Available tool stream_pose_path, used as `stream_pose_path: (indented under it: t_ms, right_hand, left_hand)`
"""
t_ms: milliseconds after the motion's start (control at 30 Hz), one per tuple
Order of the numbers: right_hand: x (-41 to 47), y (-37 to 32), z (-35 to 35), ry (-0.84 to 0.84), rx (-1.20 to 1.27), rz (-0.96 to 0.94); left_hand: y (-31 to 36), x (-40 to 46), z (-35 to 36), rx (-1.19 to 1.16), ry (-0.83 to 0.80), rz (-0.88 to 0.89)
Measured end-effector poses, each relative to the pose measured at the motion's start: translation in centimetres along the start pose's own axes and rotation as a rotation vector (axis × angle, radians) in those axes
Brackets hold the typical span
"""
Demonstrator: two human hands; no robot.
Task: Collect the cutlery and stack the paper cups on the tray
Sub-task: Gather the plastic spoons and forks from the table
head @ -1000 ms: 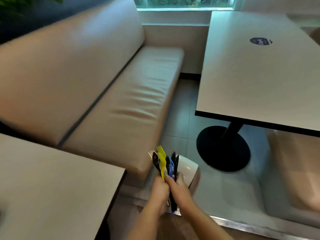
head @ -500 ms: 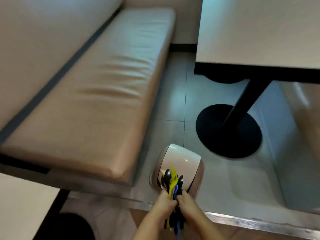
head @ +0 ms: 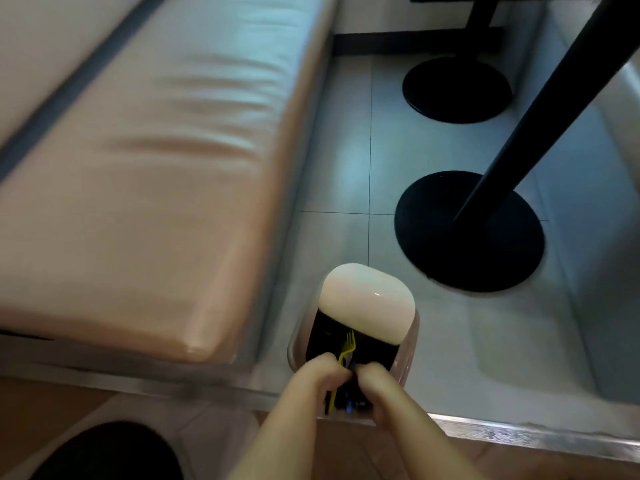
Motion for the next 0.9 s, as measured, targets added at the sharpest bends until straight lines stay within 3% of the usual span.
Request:
stream_pose_path:
  t_ms: [233,367,467,567,733,900]
  right_hand:
    - [-0.2,-0.4,0.1,-0.095,0.337,0.013]
    - [-2.6,-0.7,-0.1,-0.207,0.521,0.048]
    - [-5.3,-0.2,-0.2,-0.164,0.522,0.036]
    - [-7.4,-0.4,-0.2,-0.103,0.303,-0.064]
    - [-15.0,-1.4,0.7,0.095,-0.329,-0.402]
    - [-25.4,-2.5,3.6,0.148,-0.648,-0.743]
  left_hand:
    - [1.1,1.4,0.3,-0.167,0.056,0.079]
    - [1.5,-0.1,-0.4,-0.075,0.162,0.113]
    - [2.1,-3.9,-1.5,0.024,0.237,0.134]
    - [2.4,-6.6,-1.5,0.061,0.262,0.171]
    - [4.0,-14.8,-3.5,0.119,0.368,0.298]
    - [6.8,-24.5,-8.4,0.167,0.585,0.440]
Point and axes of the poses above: each hand's wrist, its own x-axis towards the middle knuckle, its own z-axis out of the palm, y = z × x, the point moved 6 cm from there along x, towards the middle knuckle, and after that the axes turned 10 degrees about z, right-handed, at the moved point
